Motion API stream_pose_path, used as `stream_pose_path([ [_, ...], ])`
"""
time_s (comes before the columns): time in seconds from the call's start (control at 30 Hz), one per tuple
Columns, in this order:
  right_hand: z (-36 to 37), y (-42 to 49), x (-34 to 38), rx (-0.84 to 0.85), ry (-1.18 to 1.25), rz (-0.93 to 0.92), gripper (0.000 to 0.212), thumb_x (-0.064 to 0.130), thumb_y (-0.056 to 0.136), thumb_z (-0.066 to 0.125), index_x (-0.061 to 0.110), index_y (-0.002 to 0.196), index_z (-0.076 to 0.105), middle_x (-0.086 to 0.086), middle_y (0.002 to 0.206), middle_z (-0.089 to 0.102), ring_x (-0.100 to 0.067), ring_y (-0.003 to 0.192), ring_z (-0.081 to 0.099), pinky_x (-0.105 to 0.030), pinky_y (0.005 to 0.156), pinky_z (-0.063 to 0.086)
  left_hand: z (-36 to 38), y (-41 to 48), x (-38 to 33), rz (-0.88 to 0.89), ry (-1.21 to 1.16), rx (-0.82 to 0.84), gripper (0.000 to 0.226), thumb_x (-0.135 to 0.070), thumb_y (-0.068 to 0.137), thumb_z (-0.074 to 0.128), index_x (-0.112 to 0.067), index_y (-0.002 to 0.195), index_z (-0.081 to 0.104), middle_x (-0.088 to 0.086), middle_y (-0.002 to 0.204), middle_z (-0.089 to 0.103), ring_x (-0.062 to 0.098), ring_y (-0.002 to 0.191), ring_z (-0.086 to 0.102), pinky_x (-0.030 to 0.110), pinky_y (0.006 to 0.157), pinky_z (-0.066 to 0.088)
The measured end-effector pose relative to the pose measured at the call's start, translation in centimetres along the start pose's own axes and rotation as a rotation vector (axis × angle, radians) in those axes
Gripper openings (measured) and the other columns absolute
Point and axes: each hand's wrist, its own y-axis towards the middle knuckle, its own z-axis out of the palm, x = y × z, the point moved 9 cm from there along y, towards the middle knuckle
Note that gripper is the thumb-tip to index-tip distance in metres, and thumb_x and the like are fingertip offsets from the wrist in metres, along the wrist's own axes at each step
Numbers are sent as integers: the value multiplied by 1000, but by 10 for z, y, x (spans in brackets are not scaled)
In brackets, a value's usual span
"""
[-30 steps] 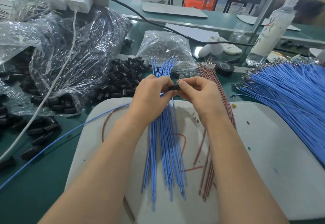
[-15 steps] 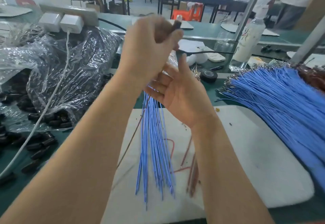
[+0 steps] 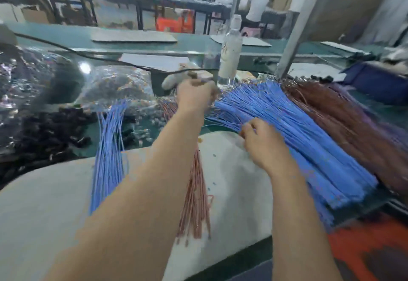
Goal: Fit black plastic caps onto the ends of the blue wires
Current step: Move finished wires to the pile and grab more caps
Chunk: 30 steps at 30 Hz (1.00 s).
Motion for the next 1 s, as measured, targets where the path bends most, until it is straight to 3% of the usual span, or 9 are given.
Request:
stream_pose_path([
  [0.07, 22, 3, -25, 1, -135, 81, 26, 24, 98, 46, 8, 102, 66, -20, 105, 65, -35, 100, 57, -37, 75, 40, 7, -1, 45, -112, 69, 56, 22, 1, 74, 65, -11, 56, 59, 7, 53, 59, 22, 57, 54, 27, 57, 50],
  [0.1, 30, 2, -33, -18, -169, 112, 26, 25, 97, 49, 8, 105, 67, -20, 108, 65, -36, 104, 57, -37, 78, 42, 4, -2, 67, -149, 176, 54, 15, -3, 77, 64, -10, 63, 62, 12, 67, 65, 27, 67, 62, 33, 69, 56],
  [0.17, 35, 2, -41, -78, -191, 153, 25, 26, 95, 52, 11, 107, 68, -17, 109, 67, -35, 106, 58, -35, 80, 44, 0, -1, 88, -159, 297, 9, 9, -7, 83, 59, -3, 86, 67, 23, 96, 69, 36, 95, 66, 47, 89, 53],
  [0.33, 39, 8, -32, -100, -156, 156, 37, 24, 93, 56, 19, 130, 54, -10, 124, 57, -31, 117, 49, -36, 92, 40, -2, 2, 63, -7, 526, 5, 11, -12, 80, 58, -9, 78, 68, 16, 86, 71, 29, 86, 69, 43, 80, 57],
  [0.5, 44, 8, 43, -156, 25, -107, 27, 23, 91, 59, 14, 116, 61, -11, 113, 63, -30, 108, 54, -34, 88, 39, -35, -2, 2, 123, 446, -38, 14, -12, 86, 57, -18, 72, 57, 15, 89, 70, 31, 91, 67, 45, 84, 55],
  [0.6, 76, 0, 104, -44, 151, -252, 16, 23, 91, 59, 15, 102, 66, -7, 98, 69, -25, 92, 62, -30, 75, 42, -90, -12, -43, 215, 370, -158, 10, -17, 88, 58, -22, 79, 59, -2, 84, 67, 17, 87, 66, 38, 85, 55],
  [0.73, 136, -18, 172, 198, 195, -374, 15, 17, 90, 58, 16, 102, 68, -4, 96, 71, -20, 89, 64, -25, 77, 45, -185, -32, -80, 257, 132, -302, 10, -13, 93, 54, -16, 91, 63, -4, 78, 66, 7, 68, 60, 19, 65, 51],
  [0.87, 194, -42, 221, 376, 81, -467, 26, 8, 91, 50, 17, 108, 67, -5, 110, 68, -23, 103, 60, -34, 91, 48, -272, -49, -84, 186, -115, -443, 9, -12, 94, 52, -14, 91, 60, -4, 76, 64, 5, 64, 59, 21, 60, 50],
  [1.0, 230, -52, 238, 392, -146, -484, 27, 7, 87, 52, 15, 109, 65, -6, 110, 66, -29, 107, 57, -39, 91, 47, -319, -60, -78, 135, -274, -512, 10, -9, 93, 50, -10, 96, 59, -2, 73, 63, 6, 60, 58, 20, 57, 50],
])
